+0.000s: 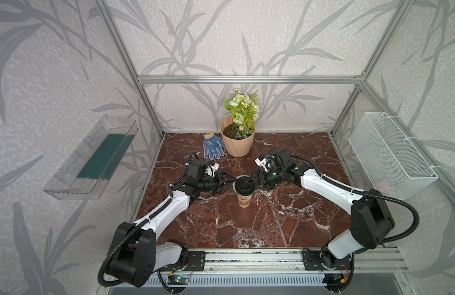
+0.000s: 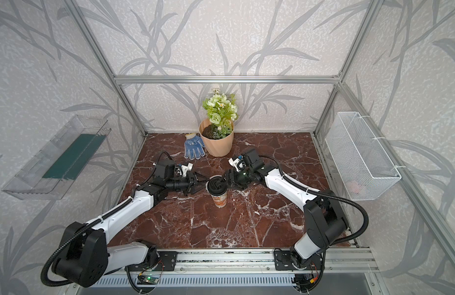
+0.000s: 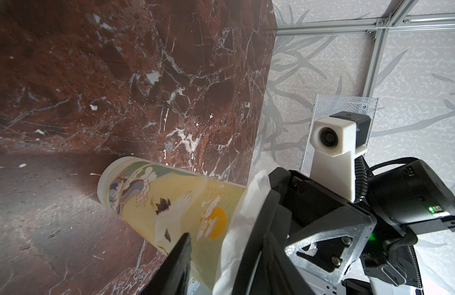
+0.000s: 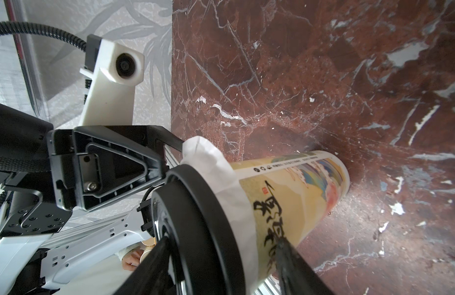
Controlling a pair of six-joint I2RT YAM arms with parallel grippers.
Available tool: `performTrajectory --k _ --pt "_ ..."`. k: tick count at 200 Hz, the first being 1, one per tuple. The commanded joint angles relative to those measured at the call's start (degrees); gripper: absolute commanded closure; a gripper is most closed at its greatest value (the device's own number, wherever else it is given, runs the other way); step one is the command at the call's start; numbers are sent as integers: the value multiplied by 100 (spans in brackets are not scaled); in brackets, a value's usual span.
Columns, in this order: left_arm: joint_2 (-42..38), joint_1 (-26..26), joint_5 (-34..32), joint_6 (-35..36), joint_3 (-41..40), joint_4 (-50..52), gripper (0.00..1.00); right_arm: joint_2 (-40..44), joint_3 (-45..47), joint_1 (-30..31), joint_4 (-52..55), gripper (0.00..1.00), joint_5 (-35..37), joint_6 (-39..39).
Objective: Put the leak-proof paper on the milk tea cups
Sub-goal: Secure the cup lid on the cup.
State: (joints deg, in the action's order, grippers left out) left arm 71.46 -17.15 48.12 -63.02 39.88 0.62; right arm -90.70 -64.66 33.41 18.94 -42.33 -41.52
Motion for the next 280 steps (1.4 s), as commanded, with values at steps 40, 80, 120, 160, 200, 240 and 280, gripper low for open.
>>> performTrajectory --k 40,80,120,160,200,240,280 --pt "71 -26 211 -184 -199 -318 54 -253 201 25 631 37 319 110" --pt "-8 -26 309 -334 -308 -587 54 -247 221 26 631 37 321 119" --pt "-8 -26 342 -347 -366 -562 54 -260 209 30 627 37 312 120" --pt "168 -26 217 8 -350 73 56 -290 200 27 641 37 297 128" --pt "371 -26 95 292 -259 661 58 -299 191 25 640 37 304 121" --pt "579 -26 -47 685 -42 1329 58 -282 204 26 686 37 338 141" --pt "630 -26 -140 788 24 1546 59 -247 226 25 698 37 336 136"
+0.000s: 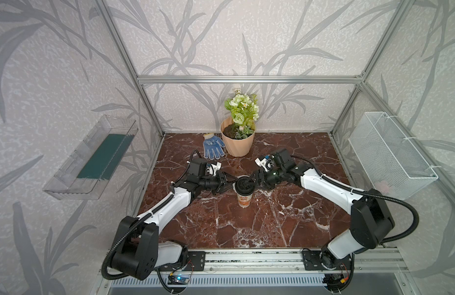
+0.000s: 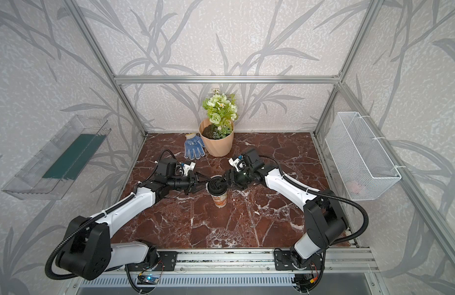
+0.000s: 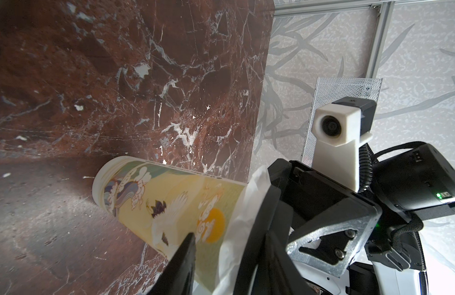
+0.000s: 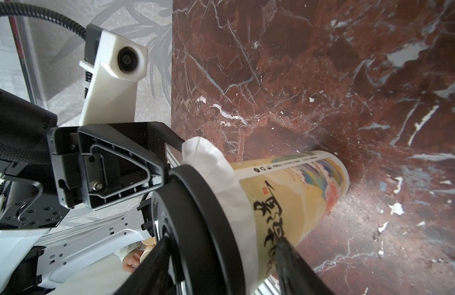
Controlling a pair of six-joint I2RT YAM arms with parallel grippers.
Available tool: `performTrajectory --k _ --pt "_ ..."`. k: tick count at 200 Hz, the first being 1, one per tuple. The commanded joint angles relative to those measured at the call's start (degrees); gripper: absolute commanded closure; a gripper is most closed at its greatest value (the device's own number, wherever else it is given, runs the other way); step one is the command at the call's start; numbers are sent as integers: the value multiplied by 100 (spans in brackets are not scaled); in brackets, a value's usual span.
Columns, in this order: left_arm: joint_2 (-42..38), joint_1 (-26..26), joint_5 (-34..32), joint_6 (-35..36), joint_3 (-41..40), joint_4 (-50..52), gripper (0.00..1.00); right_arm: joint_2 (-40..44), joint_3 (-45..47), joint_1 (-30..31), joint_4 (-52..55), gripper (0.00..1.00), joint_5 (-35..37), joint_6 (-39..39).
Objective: Put the leak-proof paper on the milk tea cups
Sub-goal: Secure the cup lid on the cup.
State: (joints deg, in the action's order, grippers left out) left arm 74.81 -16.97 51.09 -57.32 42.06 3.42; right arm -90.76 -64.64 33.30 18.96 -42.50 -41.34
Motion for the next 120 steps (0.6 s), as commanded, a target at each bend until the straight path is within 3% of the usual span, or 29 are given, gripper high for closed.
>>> performTrajectory --k 1,28,120 --pt "292 -43 -440 224 -192 1275 59 -240 224 36 696 37 355 118" --pt "259 -43 -474 284 -131 1336 59 -231 253 41 638 37 344 79" --pt "4 -43 -170 -498 484 -109 46 55 -92 -23 523 29 207 22"
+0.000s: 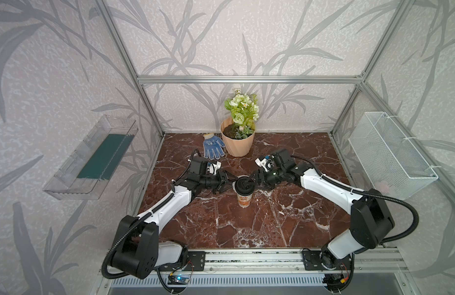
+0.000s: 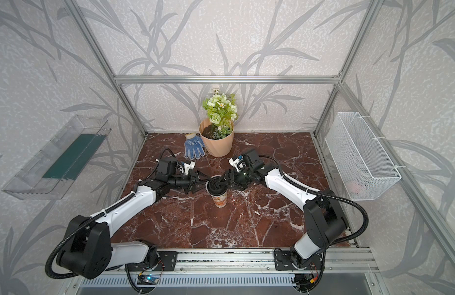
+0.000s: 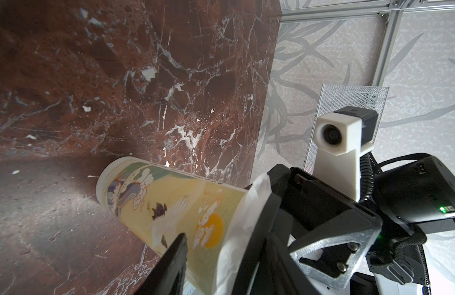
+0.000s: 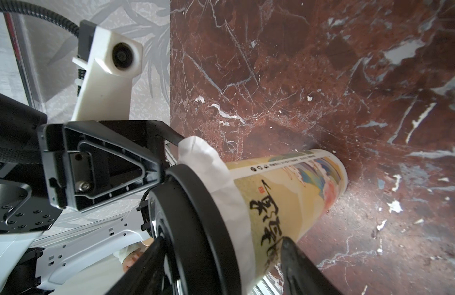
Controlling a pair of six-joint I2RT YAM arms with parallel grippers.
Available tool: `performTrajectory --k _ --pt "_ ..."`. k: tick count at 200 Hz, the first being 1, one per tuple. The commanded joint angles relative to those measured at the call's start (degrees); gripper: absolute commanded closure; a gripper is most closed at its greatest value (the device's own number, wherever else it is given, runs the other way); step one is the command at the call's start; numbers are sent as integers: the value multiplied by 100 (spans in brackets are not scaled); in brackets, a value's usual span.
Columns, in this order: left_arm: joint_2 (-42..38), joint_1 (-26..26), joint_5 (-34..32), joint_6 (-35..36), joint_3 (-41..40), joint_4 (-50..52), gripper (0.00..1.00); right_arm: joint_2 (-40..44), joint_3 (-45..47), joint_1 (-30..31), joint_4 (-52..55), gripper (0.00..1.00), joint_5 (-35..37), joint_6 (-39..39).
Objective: Put the leak-proof paper on the milk tea cups
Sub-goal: Secure the cup lid on the cup, then reset both arms
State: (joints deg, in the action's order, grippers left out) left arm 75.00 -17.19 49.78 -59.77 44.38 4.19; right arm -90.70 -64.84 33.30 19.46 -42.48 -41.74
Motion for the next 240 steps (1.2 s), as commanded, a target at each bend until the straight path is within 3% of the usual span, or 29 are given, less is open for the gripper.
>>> performTrajectory --k 1,59,101,117,142,164,188,202,224,240 --pt "-14 -21 -43 -254 254 -188 46 50 -77 -20 481 28 205 65" --pt "-219 -4 -279 -184 533 68 35 387 -333 -143 514 18 100 33" --pt "-572 90 -1158 394 835 945 26 622 -700 -262 737 14 82 153" --pt "-836 169 -1907 699 795 1239 25 839 -616 -415 889 14 306 357" --pt "-1389 190 -3946 1656 596 1845 25 1615 -36 -850 1139 18 1328 916" --pt "-1827 207 -5629 2433 132 1764 24 2437 658 -1247 1167 19 2823 1583" --pt "-2212 223 -6997 3587 -838 472 24 2926 1479 -1838 748 20 4201 2265" --pt "-2256 241 -7749 4260 -1447 -507 18 3021 2037 -2073 87 20 5148 2710" --pt "-1810 515 -8014 4967 -2116 -1963 10 2812 2894 -2437 -1436 19 5597 3663" --pt "-1403 837 -7935 4715 -1693 -1495 9 2438 3566 -2516 -2953 18 5823 4220"
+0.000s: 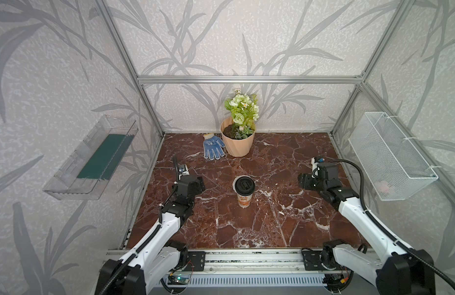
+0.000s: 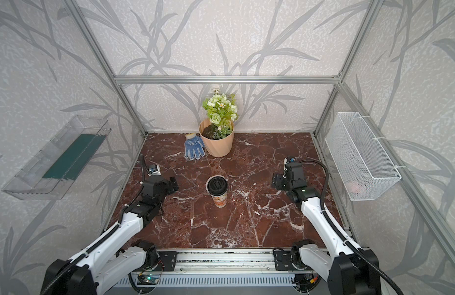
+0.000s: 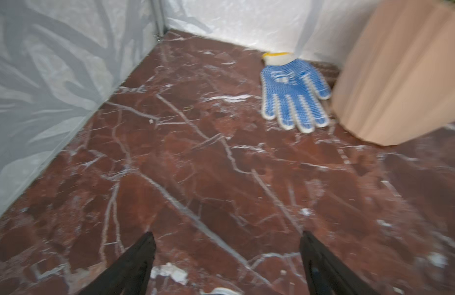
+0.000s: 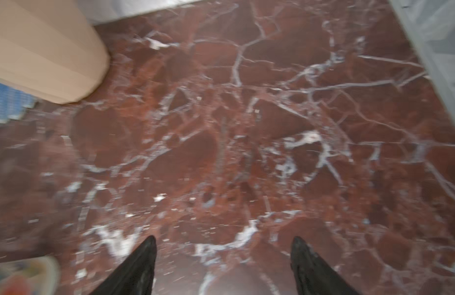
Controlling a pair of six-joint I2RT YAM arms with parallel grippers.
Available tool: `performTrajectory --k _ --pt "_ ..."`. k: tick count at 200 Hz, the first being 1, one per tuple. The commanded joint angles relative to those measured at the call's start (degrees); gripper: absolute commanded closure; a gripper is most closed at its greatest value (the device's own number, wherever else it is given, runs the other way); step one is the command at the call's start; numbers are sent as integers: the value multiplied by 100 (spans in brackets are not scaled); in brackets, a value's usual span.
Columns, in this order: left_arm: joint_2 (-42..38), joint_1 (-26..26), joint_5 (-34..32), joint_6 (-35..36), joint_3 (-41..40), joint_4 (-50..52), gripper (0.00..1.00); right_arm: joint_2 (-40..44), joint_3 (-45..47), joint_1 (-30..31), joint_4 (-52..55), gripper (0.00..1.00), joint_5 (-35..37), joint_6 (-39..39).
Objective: Put the leak-proof paper on the milk tea cups
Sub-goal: Reset both arms
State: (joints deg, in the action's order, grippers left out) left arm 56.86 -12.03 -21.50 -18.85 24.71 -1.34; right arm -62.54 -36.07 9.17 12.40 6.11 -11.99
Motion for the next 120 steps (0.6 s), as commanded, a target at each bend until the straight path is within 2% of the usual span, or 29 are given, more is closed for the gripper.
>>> performTrajectory --k 1,13,27,43,58,79,88,104,106,109,120 --pt "448 323 -840 652 273 -1001 9 -405 712 -114 -2310 18 959 1253" --pt "807 322 -1056 940 85 -1929 10 -786 892 -303 -2954 18 732 1254" --pt "1200 363 -960 1298 -258 -3199 9 -1248 918 -391 -3466 18 561 1365" --pt "1817 430 -761 1610 -413 -4117 9 -1671 986 -433 -4420 17 292 1528" --pt "2380 457 -655 1922 -447 -4810 8 -1971 744 -624 -4439 17 -280 1217" --pt "2734 590 -287 1966 -354 -4926 7 -2498 1028 -609 -5617 17 -962 1481" --pt "2950 660 -67 1995 -484 -5406 7 -2503 1286 -609 -5965 16 -836 1442" --pt "3131 872 77 1702 -570 -5562 5 -2769 1452 -564 -6705 10 -757 1476" --pt "3200 877 43 1692 -576 -5686 5 -2778 1454 -558 -6727 9 -742 1479" --pt "3292 903 13 1676 -571 -5816 5 -2767 1447 -546 -6695 0 -716 1487" --pt "3408 946 -74 1657 -438 -5743 3 -2671 1378 -505 -6402 1 -661 1525"
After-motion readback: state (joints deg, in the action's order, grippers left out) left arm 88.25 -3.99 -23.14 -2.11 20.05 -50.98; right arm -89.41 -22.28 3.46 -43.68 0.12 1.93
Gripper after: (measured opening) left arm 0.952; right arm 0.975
